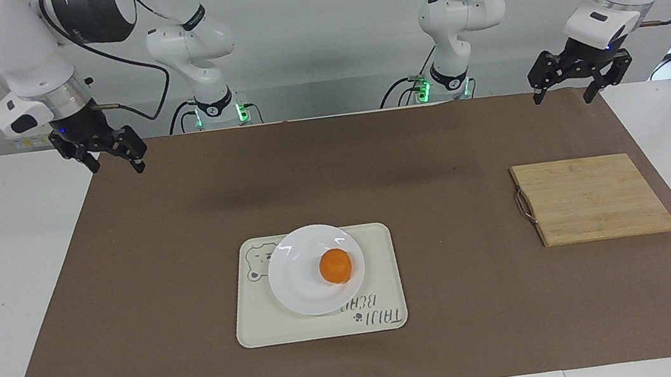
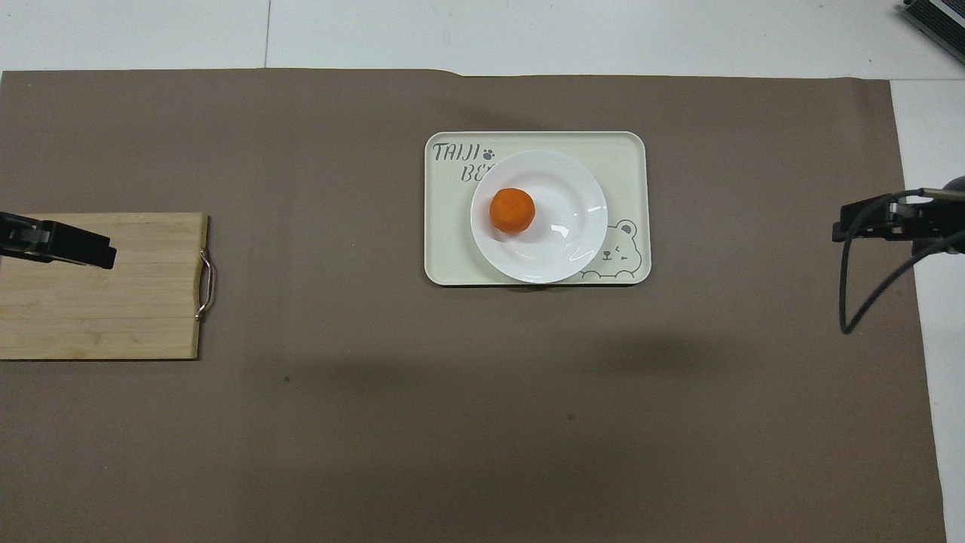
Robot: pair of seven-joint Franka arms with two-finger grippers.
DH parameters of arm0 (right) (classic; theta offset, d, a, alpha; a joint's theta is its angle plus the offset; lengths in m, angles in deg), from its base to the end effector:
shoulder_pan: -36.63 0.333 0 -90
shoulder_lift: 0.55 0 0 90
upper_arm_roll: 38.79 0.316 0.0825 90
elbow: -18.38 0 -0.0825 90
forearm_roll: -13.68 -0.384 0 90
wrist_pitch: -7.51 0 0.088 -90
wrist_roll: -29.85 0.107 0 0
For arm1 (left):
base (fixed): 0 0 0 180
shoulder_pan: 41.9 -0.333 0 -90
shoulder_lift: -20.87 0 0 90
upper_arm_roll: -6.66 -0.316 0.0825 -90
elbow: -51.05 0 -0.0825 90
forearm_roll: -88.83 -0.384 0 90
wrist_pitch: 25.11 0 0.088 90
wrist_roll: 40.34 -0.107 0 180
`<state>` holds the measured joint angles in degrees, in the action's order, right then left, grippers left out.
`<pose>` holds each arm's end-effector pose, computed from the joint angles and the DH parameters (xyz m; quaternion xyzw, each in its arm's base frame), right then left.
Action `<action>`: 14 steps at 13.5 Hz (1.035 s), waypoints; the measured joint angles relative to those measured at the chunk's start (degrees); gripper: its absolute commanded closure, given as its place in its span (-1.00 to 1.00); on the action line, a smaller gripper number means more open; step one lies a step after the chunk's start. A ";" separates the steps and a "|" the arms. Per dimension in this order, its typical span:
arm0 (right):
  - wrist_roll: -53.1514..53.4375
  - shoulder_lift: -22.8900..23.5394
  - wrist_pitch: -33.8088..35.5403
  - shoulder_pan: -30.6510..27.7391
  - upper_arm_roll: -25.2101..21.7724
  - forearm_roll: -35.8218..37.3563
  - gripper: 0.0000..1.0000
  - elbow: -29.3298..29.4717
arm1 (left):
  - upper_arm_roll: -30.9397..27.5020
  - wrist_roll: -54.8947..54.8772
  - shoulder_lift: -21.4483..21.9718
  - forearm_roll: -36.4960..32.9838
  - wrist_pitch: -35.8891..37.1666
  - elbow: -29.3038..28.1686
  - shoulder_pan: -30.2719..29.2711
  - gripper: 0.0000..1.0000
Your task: Place orange and plate with both arms
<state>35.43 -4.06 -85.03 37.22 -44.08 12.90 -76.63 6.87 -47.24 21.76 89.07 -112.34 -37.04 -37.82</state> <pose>0.5372 -0.0443 0.6204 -0.9959 0.0898 -0.0089 0.0097 0.5436 -0.0413 0.6445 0.9952 -0.0976 0.0003 0.0021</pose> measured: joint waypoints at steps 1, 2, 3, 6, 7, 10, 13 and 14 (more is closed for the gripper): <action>-0.01 -1.25 1.45 0.11 0.37 0.00 -1.00 0.00 | 0.00 0.00 0.00 0.00 0.00 0.00 0.00 -1.00; -0.01 -2.24 2.77 0.30 0.68 0.05 -1.00 0.10 | 0.00 0.00 0.00 0.00 0.00 0.00 0.00 -1.00; -0.01 -3.40 4.10 0.54 0.92 0.09 -1.00 0.37 | 0.00 0.00 0.00 0.00 0.00 0.00 0.00 -1.00; -0.43 -5.75 6.01 0.59 1.06 0.09 -1.00 -0.46 | 0.03 0.00 0.00 0.00 0.00 0.00 0.00 -1.00; -0.96 -5.90 6.00 0.59 1.07 0.09 -1.00 -0.83 | 0.13 0.00 0.00 0.00 0.00 0.00 0.00 -1.00; -1.93 -4.74 5.96 0.58 1.05 0.37 -1.00 -0.09 | 0.11 0.00 0.00 0.00 0.00 0.00 0.00 -1.00; -1.96 -2.40 5.99 0.56 1.00 0.45 -1.00 1.97 | -0.02 0.03 0.00 0.00 0.04 0.00 -0.01 -1.00; -1.96 -2.25 6.00 0.56 0.99 0.45 -1.00 2.06 | -0.02 0.06 0.00 0.00 0.04 0.00 -0.01 -1.00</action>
<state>33.47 -6.30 -79.03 37.78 -43.09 13.34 -74.57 6.84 -47.17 21.76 89.07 -112.31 -37.04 -37.82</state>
